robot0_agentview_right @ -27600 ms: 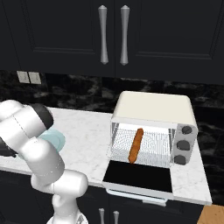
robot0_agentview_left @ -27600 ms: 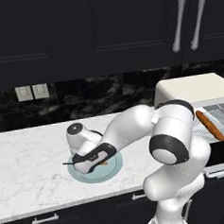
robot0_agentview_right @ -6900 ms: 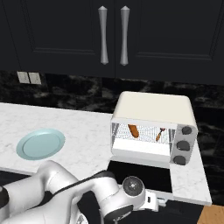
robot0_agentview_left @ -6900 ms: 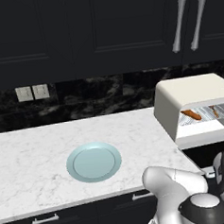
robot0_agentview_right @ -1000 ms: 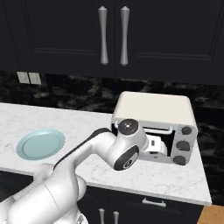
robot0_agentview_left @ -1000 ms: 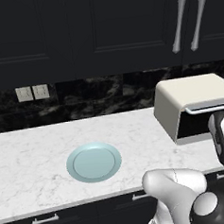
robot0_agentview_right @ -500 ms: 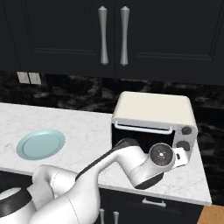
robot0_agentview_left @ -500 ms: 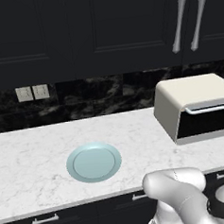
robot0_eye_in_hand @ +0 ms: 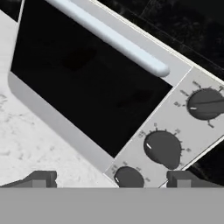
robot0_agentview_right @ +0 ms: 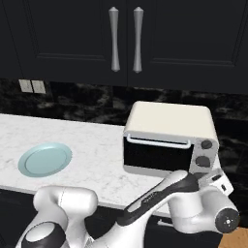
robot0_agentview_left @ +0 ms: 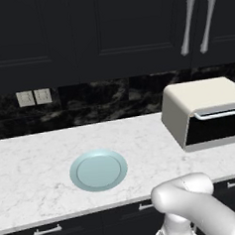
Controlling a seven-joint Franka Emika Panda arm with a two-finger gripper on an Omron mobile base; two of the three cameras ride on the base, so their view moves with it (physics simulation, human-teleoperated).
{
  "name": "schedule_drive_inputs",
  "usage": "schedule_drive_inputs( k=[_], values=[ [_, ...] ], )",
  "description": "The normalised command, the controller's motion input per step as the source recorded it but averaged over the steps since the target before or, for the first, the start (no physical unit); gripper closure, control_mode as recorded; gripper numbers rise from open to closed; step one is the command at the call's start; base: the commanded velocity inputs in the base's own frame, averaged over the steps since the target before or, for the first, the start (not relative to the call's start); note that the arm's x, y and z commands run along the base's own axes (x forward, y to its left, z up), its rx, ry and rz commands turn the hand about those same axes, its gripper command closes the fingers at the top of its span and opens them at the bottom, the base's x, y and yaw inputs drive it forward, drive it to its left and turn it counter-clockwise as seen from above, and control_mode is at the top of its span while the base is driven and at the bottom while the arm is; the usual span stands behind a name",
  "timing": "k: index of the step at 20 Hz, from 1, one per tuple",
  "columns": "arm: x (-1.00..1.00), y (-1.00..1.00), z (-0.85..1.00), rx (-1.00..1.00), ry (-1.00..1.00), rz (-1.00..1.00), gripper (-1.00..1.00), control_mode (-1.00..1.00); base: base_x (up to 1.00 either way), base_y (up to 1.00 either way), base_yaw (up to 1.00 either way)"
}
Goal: Pick up the kebab skewer and baguette bread, and place them inside the toaster oven. Close the toaster oven door and start by setting the timer.
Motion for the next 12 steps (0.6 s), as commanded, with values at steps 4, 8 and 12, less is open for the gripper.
schedule_drive_inputs(
  k=[4, 8, 12],
  values=[
    [0.37, 0.00, 0.00, -0.18, -0.29, 0.06, -1.00, -1.00, 0.00, 0.00, 0.00],
    [0.78, 0.01, -0.02, -0.20, -0.01, 0.00, -1.00, -1.00, 0.00, 0.00, 0.00],
    [0.95, 0.31, -0.01, -0.16, 0.00, 0.00, -1.00, -1.00, 0.00, 0.00, 0.00]
  ],
)
